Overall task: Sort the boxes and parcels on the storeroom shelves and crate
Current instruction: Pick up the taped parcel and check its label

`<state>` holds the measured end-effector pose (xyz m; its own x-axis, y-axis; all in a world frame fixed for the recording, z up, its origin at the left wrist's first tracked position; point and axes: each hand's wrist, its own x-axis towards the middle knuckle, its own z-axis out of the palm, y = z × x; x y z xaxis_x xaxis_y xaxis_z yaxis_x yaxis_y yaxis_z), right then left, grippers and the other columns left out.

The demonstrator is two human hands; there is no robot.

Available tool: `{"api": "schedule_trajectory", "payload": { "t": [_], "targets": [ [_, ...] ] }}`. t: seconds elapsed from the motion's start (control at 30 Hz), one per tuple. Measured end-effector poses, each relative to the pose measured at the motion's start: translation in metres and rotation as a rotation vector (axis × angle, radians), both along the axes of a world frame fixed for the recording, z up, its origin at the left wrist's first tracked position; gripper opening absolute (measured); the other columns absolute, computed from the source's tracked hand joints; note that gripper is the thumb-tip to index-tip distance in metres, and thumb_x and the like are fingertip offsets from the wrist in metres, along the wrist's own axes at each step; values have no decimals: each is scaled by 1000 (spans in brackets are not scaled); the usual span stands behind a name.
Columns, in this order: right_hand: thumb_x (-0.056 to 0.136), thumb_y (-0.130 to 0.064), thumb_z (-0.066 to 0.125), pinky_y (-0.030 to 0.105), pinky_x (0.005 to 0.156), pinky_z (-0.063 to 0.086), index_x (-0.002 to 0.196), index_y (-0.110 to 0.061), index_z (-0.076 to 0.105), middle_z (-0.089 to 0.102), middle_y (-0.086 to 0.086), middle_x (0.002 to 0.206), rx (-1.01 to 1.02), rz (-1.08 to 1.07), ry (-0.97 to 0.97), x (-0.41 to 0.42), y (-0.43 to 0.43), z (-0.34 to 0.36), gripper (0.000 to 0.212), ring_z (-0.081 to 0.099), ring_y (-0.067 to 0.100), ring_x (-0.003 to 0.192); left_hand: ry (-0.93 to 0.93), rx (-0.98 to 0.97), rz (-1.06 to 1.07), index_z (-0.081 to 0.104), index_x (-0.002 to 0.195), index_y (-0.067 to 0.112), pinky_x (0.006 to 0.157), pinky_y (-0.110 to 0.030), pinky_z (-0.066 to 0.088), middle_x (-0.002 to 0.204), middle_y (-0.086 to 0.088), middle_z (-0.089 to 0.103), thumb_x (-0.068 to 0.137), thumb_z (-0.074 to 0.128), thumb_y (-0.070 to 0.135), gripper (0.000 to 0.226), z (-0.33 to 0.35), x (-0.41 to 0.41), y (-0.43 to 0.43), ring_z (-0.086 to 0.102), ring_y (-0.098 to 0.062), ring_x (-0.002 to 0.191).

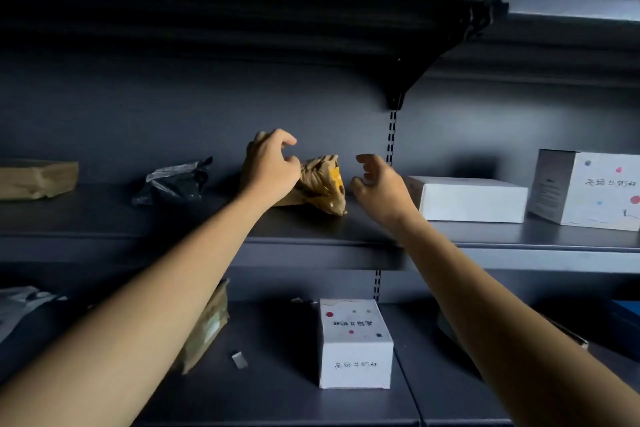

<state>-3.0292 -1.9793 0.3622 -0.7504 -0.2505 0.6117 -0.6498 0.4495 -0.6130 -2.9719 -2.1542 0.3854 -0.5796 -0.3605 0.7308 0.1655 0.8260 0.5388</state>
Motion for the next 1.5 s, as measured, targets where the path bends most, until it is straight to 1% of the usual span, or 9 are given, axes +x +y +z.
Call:
{"api": "schedule_trajectory", "payload": {
  "t": [0.13,0.37,0.6,0.8,0.9,1.03,1.2,1.37,1.5],
  "targets": [
    [99,-33,49,28,89,40,137,-5,48,59,14,120,55,-90,-215,-5,-33,-1,47,56,26,111,-275,116,30,47,134,19,101,-39,41,135,-9,45,97,47,25,37,-3,-1,-44,45,-29,123],
    [97,-53,43,48,102,44,108,-10,58,63,16,117,-169,-20,-329,-8,-46,-6,47,59,32,110,-167,537,-304,57,88,20,96,-43,51,87,7,56,92,60,34,15,-14,-11,-65,59,-21,102],
    [92,-48,58,32,73,44,92,-14,53,57,1,82,-258,-14,-284,-10,-44,-10,34,55,19,82,7,345,-263,52,104,12,65,-13,34,106,-3,53,80,74,13,32,-24,-11,-62,50,-13,93],
    [80,-38,75,25,62,51,107,-18,48,66,10,105,-387,117,-341,-5,-37,-12,43,65,17,85,103,69,-249,51,109,12,81,-22,35,110,-3,51,85,68,15,30,-29,-6,-59,49,-16,102],
    [87,-32,67,25,58,47,112,-15,51,66,6,99,-467,90,-294,0,-34,-9,34,62,13,77,101,258,-257,49,111,16,80,-25,37,113,-3,52,89,64,30,30,-24,-5,-57,53,-18,102],
    [91,-42,62,36,81,57,104,-14,66,71,6,101,-557,166,-307,4,-34,-7,31,67,18,92,-112,539,-350,34,140,27,96,-40,47,130,2,51,83,60,59,71,-19,-5,-60,56,-21,111],
    [97,-39,54,36,96,53,124,-8,59,66,13,120,-617,261,-287,5,-36,-7,40,64,25,112,-133,901,-504,40,137,29,62,-36,56,128,-1,58,95,56,39,47,-16,-4,-65,63,-18,100],
    [94,-36,61,40,73,59,111,-17,49,59,12,111,-591,65,-354,1,-36,-7,29,65,25,96,-199,1031,-494,55,123,19,56,-38,54,114,-6,66,98,50,33,29,-14,-2,-67,65,-21,91],
    [97,-35,55,38,61,59,105,-8,49,61,17,101,-432,268,-433,10,-43,-7,29,70,28,77,-202,1063,-486,54,126,18,49,-37,55,117,-6,64,94,57,34,35,-14,0,-68,66,-23,95]
  ]
}}
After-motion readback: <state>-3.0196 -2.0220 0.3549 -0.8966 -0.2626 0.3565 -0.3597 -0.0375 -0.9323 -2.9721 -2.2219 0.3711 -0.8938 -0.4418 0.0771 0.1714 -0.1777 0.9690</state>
